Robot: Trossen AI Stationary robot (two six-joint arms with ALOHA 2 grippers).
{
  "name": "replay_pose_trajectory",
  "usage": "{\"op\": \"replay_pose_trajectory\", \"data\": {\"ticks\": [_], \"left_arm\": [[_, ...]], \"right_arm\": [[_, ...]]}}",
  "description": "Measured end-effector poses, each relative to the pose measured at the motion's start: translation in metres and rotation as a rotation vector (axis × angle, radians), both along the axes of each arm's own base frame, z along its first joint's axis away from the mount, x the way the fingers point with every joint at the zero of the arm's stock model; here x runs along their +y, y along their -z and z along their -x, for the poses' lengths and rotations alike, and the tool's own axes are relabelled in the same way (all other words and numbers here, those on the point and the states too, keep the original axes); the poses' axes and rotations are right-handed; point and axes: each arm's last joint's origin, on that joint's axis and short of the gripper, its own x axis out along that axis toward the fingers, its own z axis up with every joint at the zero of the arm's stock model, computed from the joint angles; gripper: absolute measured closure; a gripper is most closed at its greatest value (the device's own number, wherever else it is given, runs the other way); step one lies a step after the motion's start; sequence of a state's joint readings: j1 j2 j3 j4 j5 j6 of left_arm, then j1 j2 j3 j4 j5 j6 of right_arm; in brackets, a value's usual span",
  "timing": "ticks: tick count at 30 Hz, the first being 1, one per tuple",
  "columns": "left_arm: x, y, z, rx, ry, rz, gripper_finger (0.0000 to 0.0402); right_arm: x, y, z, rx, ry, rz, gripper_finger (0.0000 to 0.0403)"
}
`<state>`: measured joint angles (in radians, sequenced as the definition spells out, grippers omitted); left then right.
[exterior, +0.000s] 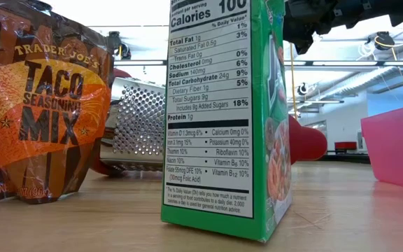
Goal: Pick & Place Kitchen Items
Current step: Put the large black food coloring bottle into the black bin
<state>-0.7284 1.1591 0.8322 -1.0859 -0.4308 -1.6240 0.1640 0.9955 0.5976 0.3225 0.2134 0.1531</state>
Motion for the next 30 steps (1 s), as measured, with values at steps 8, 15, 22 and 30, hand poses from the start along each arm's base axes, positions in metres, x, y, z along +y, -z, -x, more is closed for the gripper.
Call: {"op": "replay_pose_trajectory", "data": {"ticks": [8, 15, 22, 30], "left_arm": [[-0.003, -0.009, -0.017, -0.264, 0.117, -0.236, 0.0151], [-0.002, -0.024, -0.044, -0.425, 0.232, -0.42, 0.0151], [0.015, -0.031, -0.063, -0.427, 0.259, -0.52, 0.0151], [0.035, -0.034, -0.074, -0.407, 0.216, -0.563, 0.0151]], "right_arm": [[-0.025, 0.013, -0.003, 0.096, 0.213, -0.092, 0.0234], [-0.065, 0.025, 0.003, 0.197, 0.449, -0.18, 0.0234], [-0.091, 0.045, 0.001, 0.314, 0.566, -0.193, 0.0234], [-0.114, 0.069, -0.011, 0.443, 0.632, -0.211, 0.0234]]}}
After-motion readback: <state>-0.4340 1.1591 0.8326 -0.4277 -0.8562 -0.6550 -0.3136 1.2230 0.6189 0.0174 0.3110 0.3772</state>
